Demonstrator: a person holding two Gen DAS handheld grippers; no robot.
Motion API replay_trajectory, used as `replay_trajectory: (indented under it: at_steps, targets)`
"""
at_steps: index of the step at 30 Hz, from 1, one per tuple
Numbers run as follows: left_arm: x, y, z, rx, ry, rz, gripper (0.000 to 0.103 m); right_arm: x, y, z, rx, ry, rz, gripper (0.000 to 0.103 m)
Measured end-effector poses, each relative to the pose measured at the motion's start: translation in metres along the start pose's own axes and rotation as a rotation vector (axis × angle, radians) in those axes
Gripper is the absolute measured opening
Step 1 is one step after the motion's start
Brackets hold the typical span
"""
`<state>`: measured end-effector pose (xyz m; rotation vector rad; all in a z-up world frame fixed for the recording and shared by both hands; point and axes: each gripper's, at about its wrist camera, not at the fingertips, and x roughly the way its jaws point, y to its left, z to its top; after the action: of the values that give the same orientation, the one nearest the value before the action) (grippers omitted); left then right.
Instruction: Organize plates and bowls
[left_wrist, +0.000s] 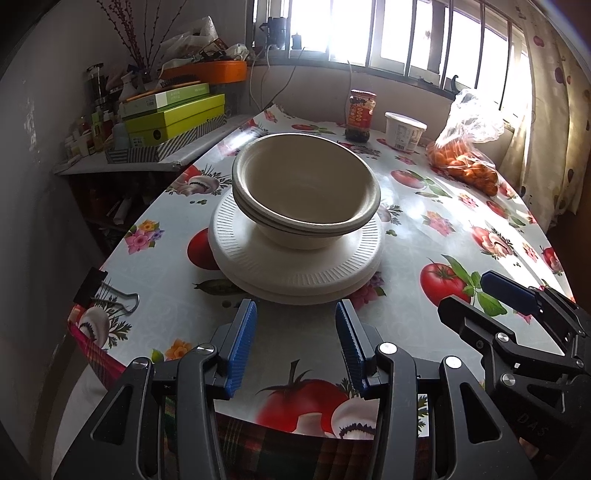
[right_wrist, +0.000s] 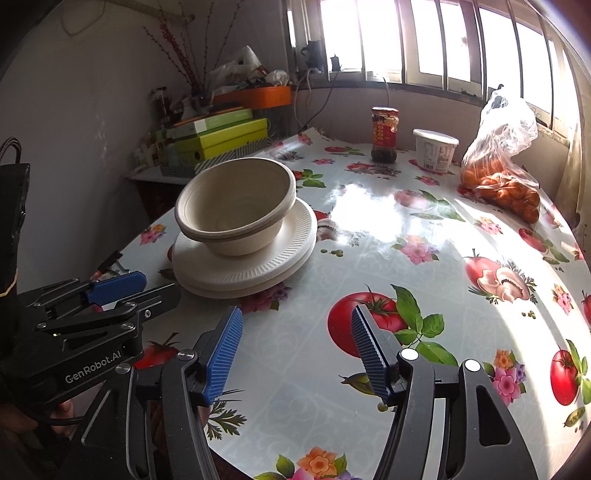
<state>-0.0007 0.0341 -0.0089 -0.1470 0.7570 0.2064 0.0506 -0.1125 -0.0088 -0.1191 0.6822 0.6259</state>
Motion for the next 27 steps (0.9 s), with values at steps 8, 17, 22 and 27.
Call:
replay_trajectory:
  at_steps: [8,17,22,27]
  targets:
    - [0.0017,-0.0012,-0.0008,0.003,0.012,-0.009,0.046,-0.0016,-0.001,-0.0021,0.004,0.0,-0.004,0.063]
    - [0.0014,-0.0021,-0.002,0.009,0.014,0.013,0.046,-0.0037,-0.0029,-0.0012,0.011,-0.001,-0.01,0.063]
    - [0.0007,-0.0034,-0.0034,0.013,0.017,0.02,0.046,-0.0043,-0.0031,-0.0013,0.009,0.0,-0.009,0.063]
    - [0.0004,-0.003,-0.0038,0.011,0.015,0.02,0.046,-0.0043,-0.0034,-0.0016,0.011,0.001,-0.01,0.064]
